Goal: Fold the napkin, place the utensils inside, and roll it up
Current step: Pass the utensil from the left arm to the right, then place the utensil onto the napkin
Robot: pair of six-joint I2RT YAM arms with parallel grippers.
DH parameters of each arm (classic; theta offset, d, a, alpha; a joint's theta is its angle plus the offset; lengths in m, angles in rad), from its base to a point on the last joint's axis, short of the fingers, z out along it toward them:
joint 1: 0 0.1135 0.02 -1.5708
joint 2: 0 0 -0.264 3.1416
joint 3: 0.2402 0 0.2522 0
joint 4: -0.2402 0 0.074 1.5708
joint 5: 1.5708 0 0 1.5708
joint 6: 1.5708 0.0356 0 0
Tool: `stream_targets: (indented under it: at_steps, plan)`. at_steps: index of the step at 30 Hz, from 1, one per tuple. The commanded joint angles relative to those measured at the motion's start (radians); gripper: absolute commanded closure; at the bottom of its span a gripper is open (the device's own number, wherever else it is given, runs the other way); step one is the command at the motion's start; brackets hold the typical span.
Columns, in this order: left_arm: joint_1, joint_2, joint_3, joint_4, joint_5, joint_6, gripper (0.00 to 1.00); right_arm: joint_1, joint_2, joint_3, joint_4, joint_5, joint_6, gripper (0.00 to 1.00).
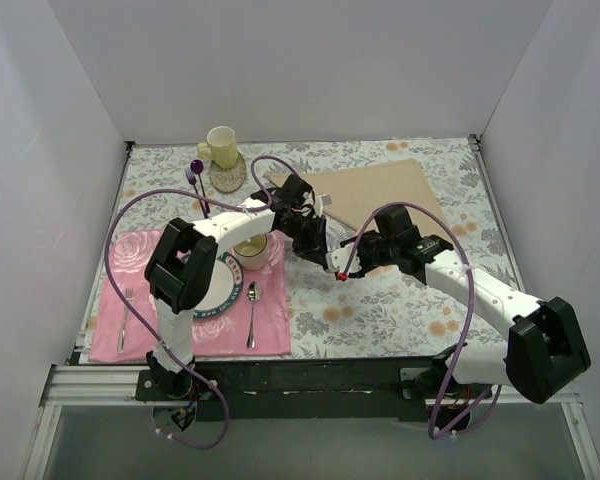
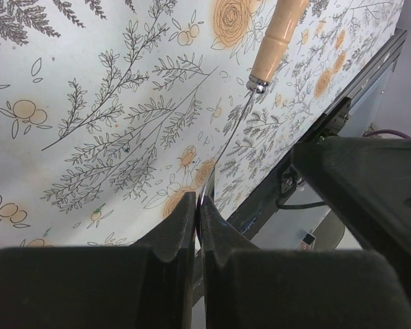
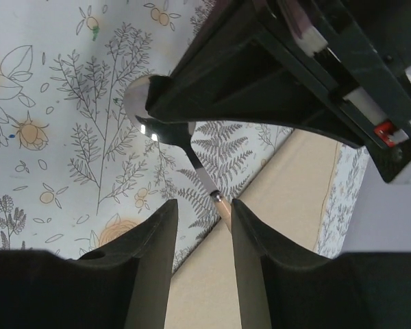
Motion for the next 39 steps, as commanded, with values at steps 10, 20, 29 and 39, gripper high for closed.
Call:
stream_targets:
  at_steps: [10,20,29,39]
  plan:
    - [-0.001,-0.079,-0.010,-0.025,0.049,0.044,1.00,0.055,0.076,-0.028,0.106,0.109,-0.163,0.60]
    - [-0.001,-0.089,-0.007,-0.028,0.066,0.050,1.00,0.057,0.143,0.002,0.124,0.130,-0.212,0.65]
    - [0.031,-0.089,0.004,-0.010,-0.001,0.012,0.70,0.055,0.208,0.074,0.092,0.187,-0.113,0.99]
    - [0.232,-0.368,-0.102,0.194,-0.377,-0.177,0.02,-0.103,0.450,0.439,-0.176,0.104,0.262,0.99]
